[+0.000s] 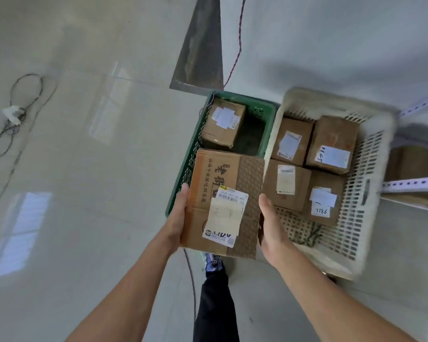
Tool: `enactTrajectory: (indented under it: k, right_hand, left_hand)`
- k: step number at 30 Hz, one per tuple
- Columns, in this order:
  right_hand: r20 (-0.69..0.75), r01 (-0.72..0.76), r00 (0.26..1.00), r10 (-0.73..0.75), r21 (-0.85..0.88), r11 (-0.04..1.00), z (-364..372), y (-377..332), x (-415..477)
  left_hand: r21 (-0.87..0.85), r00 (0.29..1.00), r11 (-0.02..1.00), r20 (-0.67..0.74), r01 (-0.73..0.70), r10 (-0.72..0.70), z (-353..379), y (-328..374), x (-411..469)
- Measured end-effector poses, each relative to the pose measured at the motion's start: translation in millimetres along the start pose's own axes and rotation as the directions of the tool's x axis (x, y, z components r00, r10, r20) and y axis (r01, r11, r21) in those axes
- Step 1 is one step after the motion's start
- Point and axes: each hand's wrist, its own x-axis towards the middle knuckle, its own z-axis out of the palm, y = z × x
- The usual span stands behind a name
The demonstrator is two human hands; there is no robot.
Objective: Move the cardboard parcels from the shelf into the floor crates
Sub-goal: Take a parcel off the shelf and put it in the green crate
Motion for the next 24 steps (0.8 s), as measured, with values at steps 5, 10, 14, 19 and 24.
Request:
enactTrajectory:
  k: [5,10,14,19,24]
  right_hand:
    - [-0.068,-0.053,0.996,0.056,0.037,0.998,46,40,99]
    - [-0.098,-0.142,0.984,0.146,0.049,0.989,64,81,174]
    - [-0.131,-0.166,0.977,0.171,0.045,0.985,72,102,216]
    - [-0.136,-0.209,0.967,0.215,0.058,0.976,79,112,261]
    - [-0.146,-0.252,0.955,0.258,0.058,0.966,87,126,291]
  left_hand:
    - [0.096,0.997,0.995,-0.078,0.015,-0.008,-54,-25,103]
    - [0.212,0.996,0.974,-0.069,0.074,-0.060,-78,-60,185]
    - [0.220,0.994,0.970,-0.062,0.101,-0.090,-83,-78,235]
    - [0.253,0.993,0.961,-0.062,0.117,-0.104,-88,-89,275]
    - [0.341,0.988,0.929,-0.100,0.141,-0.113,-93,-98,300]
